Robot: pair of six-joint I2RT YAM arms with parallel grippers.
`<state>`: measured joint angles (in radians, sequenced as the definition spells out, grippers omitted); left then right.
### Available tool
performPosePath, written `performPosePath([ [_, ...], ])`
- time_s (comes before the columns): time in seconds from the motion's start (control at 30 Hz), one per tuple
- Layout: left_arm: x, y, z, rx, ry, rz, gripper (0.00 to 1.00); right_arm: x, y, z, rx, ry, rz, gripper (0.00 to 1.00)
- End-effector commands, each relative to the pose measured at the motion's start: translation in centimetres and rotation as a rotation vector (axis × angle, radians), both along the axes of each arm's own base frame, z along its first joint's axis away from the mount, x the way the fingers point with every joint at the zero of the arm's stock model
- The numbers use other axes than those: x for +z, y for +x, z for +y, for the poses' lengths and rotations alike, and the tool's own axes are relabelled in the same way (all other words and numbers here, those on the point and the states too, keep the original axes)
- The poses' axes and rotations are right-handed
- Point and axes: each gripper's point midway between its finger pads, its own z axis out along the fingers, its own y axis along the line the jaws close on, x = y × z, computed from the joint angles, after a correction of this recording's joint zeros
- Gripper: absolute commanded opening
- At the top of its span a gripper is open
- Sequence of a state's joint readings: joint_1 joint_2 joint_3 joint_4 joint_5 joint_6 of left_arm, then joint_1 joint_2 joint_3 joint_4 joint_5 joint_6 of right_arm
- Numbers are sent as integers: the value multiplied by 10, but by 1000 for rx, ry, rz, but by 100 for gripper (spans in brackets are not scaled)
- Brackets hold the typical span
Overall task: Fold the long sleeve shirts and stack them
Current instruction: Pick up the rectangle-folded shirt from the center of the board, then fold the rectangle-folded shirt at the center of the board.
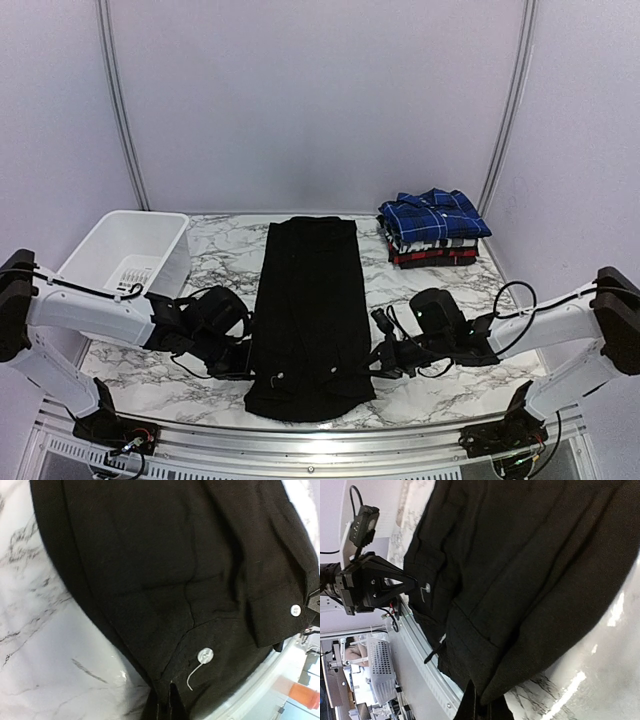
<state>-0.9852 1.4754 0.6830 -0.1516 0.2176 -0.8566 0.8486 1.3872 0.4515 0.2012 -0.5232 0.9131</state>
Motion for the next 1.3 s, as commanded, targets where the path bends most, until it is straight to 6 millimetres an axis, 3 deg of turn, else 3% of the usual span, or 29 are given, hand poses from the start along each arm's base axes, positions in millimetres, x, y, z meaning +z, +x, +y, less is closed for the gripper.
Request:
performPosePath([
  [0.0,46,17,-17,18,-90,-54,0,45,24,11,-16,75,-88,0],
  [0.2,75,70,-20,102,-132,-121,0,75,73,17,-85,127,-183,0],
  [0.33,82,124,-22,158,-114,-187,0,85,131,16,-162,133,-261,0],
  [0.4,74,154,-18,208,-78,-207,0,85,162,16,-197,137,-289,0],
  [0.57,39,217,-14,310,-26,-204,0,55,227,12,-265,99,-297,0],
  [0.7,16,243,-20,359,-21,-199,0,23,253,11,-285,80,-265,0],
  [0.8,2,246,-20,378,-8,-184,0,-2,256,13,-284,56,-227,0],
  [0.97,-18,230,-17,382,-7,-137,0,-25,241,10,-285,65,-169,0],
  [1.13,-19,196,-19,361,3,-130,0,-25,208,13,-258,61,-143,0],
  [1.27,-18,160,-8,371,22,-124,0,-22,168,12,-240,39,-139,0],
])
